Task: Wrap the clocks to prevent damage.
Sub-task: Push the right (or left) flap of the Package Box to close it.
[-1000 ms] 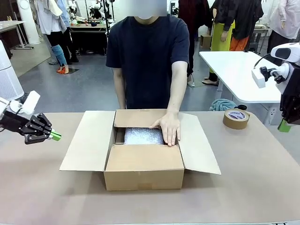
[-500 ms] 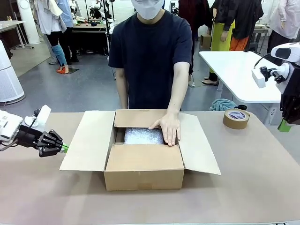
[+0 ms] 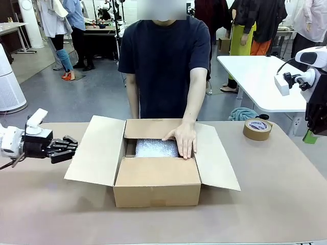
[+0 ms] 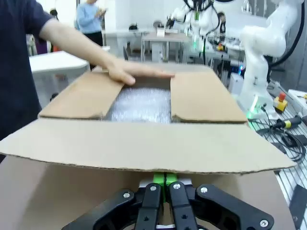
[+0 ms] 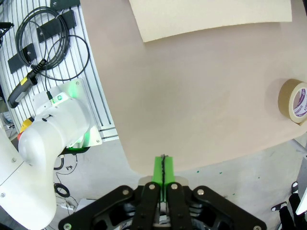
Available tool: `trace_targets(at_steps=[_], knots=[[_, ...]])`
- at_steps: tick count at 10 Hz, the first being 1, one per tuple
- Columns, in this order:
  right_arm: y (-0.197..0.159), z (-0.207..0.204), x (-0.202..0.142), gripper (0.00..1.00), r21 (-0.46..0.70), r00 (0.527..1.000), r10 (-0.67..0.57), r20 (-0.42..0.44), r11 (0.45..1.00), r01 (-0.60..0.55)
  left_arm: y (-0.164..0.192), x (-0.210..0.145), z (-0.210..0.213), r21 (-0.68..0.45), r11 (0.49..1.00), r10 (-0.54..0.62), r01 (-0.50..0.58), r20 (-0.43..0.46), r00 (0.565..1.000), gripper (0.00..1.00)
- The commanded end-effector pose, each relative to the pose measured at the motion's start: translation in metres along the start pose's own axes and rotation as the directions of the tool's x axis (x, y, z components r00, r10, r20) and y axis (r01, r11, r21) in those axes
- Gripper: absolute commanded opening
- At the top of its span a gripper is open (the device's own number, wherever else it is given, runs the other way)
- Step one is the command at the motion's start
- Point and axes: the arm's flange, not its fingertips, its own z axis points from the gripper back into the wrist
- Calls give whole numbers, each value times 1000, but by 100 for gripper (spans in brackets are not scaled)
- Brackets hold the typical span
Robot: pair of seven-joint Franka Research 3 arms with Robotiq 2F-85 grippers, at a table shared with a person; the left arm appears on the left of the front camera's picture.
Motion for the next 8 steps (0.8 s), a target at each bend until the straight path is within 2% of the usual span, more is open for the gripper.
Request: trace_targets(at_steps=[1, 3, 5, 8], knots=[[1, -1, -1, 1, 12, 1000, 20, 1, 1000, -20, 8, -2, -26, 4, 998, -66, 65, 71, 995, 0], [1, -1, -1, 1, 12, 1000, 20, 1, 1000, -20, 14, 11, -44, 26, 998, -55, 52, 139, 989, 0], [1, -1, -1, 1, 12, 1000, 20, 1, 1000, -20, 17, 25, -64, 19, 997, -76, 74, 160, 984, 0], [1, -1, -1, 1, 12, 1000, 20, 1, 1000, -20, 18, 36, -102, -21, 995, -90, 93, 107, 990, 0]])
